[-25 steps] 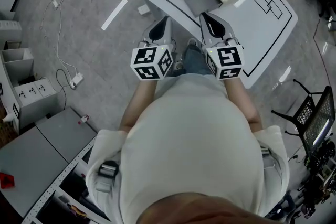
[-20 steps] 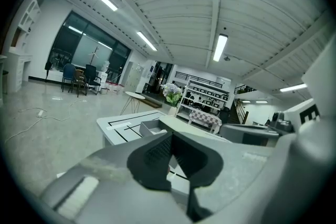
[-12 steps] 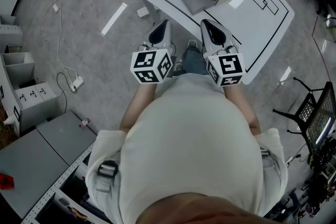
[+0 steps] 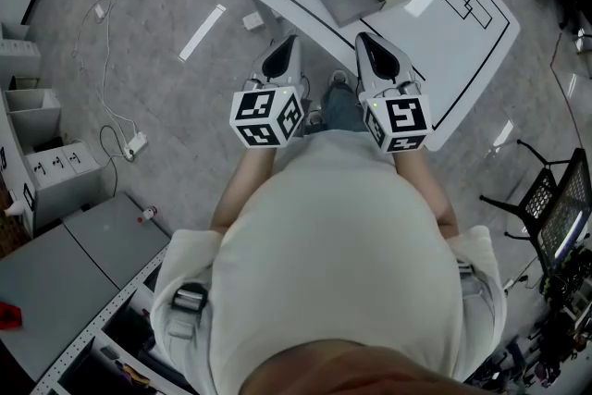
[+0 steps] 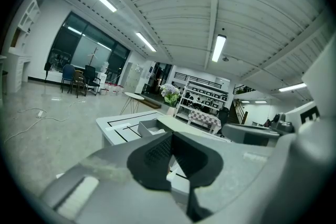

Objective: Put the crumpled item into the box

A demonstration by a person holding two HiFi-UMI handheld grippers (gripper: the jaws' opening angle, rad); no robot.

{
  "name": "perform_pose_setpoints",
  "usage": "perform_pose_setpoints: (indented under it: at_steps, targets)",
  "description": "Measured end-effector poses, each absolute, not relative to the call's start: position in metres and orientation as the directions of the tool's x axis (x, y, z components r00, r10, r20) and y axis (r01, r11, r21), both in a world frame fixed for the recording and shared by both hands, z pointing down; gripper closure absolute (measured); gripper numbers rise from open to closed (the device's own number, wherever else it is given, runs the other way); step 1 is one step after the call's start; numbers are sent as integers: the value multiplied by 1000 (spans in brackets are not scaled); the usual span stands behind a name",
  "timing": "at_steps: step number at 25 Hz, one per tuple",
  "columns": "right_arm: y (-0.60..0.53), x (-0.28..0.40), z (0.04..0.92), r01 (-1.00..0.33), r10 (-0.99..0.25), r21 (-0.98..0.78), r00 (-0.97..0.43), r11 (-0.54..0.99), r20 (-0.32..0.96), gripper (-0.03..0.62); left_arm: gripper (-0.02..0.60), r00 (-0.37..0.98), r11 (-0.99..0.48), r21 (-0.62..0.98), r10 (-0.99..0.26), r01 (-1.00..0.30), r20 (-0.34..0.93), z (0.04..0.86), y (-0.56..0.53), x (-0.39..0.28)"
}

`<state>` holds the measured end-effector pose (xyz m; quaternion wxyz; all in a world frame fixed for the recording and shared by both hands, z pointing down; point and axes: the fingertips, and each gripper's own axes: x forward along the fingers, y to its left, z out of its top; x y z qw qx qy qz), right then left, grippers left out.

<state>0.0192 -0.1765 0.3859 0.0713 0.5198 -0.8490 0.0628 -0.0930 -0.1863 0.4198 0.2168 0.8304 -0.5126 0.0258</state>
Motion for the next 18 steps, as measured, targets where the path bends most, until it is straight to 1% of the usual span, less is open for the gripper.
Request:
perform_pose_setpoints:
  at_steps: [18]
  targets:
    - [-193,17,382,-889,-875,-49,-456,454,165,595,581,462,-367,335,-844,-868,271,420,-202,-96]
